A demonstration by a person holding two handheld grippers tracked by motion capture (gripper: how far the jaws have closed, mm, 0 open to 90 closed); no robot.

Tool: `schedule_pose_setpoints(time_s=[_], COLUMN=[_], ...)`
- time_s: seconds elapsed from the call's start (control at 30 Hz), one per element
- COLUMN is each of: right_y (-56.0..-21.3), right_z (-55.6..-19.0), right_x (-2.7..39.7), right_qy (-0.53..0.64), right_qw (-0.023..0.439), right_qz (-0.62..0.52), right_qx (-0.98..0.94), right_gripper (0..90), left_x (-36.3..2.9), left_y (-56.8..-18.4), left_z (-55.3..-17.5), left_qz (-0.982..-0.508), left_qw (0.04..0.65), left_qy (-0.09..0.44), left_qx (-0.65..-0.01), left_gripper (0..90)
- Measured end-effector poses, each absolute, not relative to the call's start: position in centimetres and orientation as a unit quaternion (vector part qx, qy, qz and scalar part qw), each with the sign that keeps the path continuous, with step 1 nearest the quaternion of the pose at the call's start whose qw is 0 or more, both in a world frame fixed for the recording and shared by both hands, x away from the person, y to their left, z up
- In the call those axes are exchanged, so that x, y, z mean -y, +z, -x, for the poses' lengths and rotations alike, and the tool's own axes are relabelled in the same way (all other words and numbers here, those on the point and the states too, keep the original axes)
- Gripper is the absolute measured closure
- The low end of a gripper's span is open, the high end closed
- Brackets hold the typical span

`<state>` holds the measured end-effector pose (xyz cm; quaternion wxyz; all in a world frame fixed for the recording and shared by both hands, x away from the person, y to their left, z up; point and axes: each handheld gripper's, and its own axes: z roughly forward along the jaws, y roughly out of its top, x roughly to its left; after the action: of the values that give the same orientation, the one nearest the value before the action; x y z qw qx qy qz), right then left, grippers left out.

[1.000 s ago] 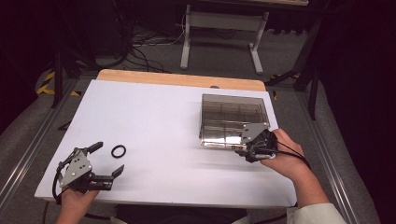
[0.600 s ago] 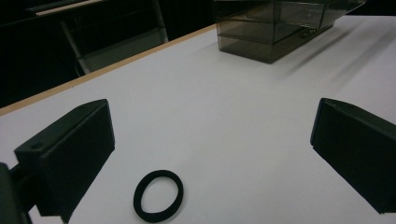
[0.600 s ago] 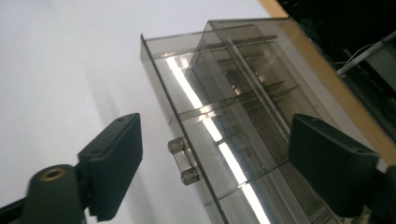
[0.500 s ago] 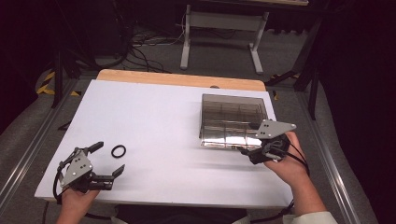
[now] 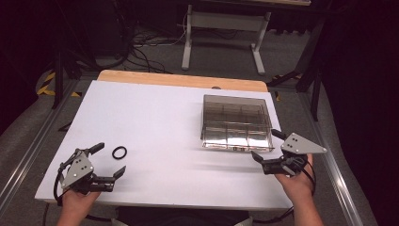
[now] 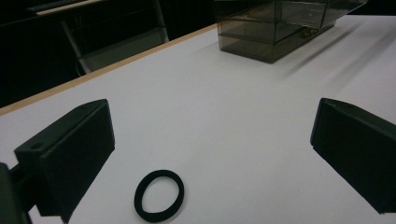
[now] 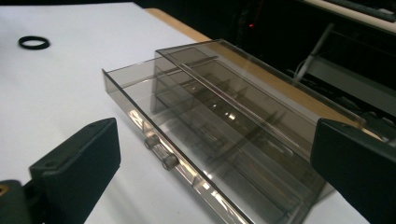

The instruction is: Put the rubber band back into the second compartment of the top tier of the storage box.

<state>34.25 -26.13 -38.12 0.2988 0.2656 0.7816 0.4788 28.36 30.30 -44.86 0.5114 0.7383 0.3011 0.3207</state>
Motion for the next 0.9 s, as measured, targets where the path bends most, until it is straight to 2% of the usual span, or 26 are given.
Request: schedule_pose_setpoints(time_s=[0.33,0.63,0.9], right_y=[-41.8,-43.7,-45.9], right_z=[-33.1,-33.0,-33.5], right_x=[28.9,29.6,29.9], right_qy=[0.493,0.481,0.477], right_qw=[0.303,0.304,0.279], right_qz=[-0.324,-0.348,-0.360], right_qx=[-0.749,-0.745,-0.752], right_gripper=[0.0,0.0,0.0], left_x=[-30.3,-30.3,-30.3], left_y=[-44.9,-44.9,-44.9], left_z=[-28.4,-28.4,-28.4], left_qz=[-0.739,-0.738,-0.740], left_qw=[0.510,0.512,0.511], left_qy=[0.321,0.318,0.316], left_qx=[-0.301,-0.303,-0.302], left_gripper=[0.7,0.7,0.6])
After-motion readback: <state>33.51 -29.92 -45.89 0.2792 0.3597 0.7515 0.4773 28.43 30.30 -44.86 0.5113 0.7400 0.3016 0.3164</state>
